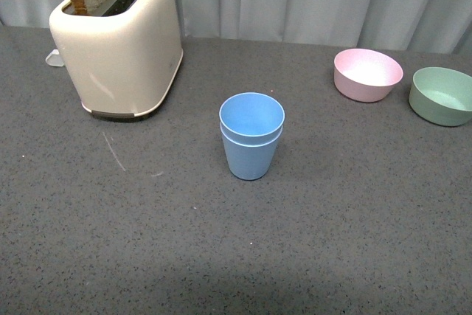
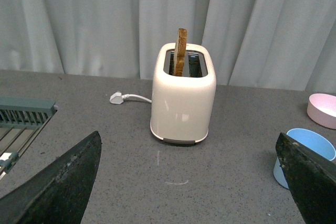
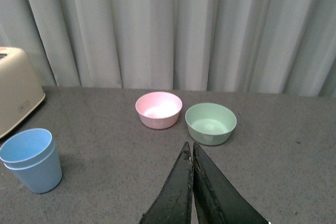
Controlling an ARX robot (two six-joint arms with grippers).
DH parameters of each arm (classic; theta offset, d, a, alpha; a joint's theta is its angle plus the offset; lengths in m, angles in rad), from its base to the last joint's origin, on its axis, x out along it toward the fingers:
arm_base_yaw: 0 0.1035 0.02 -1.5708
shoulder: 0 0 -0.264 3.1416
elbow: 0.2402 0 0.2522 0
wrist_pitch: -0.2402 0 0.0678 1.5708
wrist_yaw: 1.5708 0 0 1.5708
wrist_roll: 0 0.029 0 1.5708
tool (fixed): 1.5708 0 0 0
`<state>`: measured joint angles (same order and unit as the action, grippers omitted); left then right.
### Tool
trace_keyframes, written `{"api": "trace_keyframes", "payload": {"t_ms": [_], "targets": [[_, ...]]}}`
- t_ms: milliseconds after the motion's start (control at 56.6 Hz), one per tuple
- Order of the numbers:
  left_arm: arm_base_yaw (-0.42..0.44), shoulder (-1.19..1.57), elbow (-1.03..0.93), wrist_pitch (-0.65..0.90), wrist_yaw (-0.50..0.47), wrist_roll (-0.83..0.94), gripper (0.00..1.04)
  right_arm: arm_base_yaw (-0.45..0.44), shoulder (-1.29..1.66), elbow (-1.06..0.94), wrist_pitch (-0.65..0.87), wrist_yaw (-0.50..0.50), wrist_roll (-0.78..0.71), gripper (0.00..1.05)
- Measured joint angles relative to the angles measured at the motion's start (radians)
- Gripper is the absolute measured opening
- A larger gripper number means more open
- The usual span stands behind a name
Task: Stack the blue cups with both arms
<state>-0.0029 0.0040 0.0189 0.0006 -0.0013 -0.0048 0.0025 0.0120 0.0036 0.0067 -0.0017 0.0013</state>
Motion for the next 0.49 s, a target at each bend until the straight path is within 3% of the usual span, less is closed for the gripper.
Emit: {"api": "trace_keyframes", "payload": {"t_ms": [177, 494], "targets": [[0.000, 0.000, 0.000, 0.000, 0.001, 0.000, 0.98, 0.000, -0.008, 0.000, -0.005, 0.000, 0.000, 0.48], [0.000, 0.000, 0.000, 0.000, 0.001, 0.000, 0.98, 0.000, -0.008, 0.000, -0.005, 0.000, 0.001, 0.97]]}}
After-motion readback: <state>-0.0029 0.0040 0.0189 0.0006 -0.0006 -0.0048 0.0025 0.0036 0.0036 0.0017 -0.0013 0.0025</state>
